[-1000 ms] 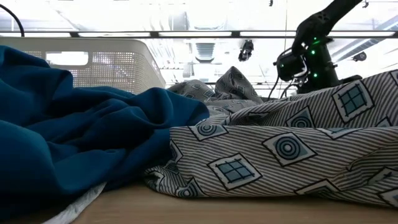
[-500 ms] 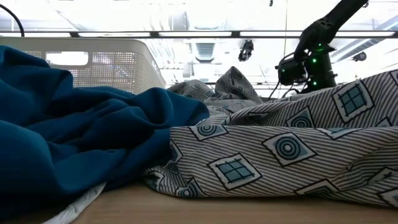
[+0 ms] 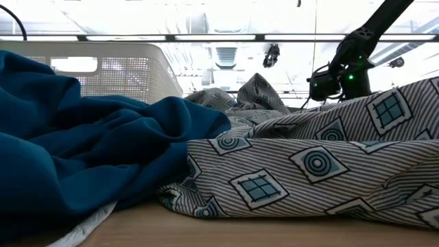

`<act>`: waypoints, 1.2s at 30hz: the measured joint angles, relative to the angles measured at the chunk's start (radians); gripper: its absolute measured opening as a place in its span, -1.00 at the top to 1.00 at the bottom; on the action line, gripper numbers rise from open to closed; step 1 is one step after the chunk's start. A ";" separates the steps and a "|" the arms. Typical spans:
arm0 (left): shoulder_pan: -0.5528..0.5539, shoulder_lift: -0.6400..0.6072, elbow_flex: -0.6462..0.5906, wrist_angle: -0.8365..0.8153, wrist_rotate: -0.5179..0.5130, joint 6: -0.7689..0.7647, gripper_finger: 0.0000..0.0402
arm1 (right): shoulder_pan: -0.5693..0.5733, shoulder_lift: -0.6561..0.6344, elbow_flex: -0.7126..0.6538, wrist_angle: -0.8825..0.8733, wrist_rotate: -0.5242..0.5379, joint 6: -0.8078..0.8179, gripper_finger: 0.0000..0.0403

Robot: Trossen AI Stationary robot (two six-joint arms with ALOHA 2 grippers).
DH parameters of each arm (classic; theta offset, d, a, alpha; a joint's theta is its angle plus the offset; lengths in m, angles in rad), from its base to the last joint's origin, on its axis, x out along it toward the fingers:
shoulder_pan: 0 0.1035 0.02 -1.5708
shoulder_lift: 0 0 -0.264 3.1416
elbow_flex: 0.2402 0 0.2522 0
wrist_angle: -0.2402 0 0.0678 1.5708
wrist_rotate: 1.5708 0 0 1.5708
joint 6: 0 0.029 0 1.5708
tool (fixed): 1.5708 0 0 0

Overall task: Pick & Place Medicine items
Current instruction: Put the orange pill bottle into the transparent bin

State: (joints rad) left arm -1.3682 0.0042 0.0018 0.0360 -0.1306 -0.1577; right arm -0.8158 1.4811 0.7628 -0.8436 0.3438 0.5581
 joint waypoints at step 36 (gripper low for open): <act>0.000 0.000 0.000 0.000 0.000 0.000 0.77 | -0.030 0.000 -0.074 0.074 -0.010 -0.012 0.14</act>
State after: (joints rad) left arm -1.3685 0.0041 0.0020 0.0360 -0.1303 -0.1577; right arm -0.8455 1.4807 0.6884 -0.7695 0.3336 0.5461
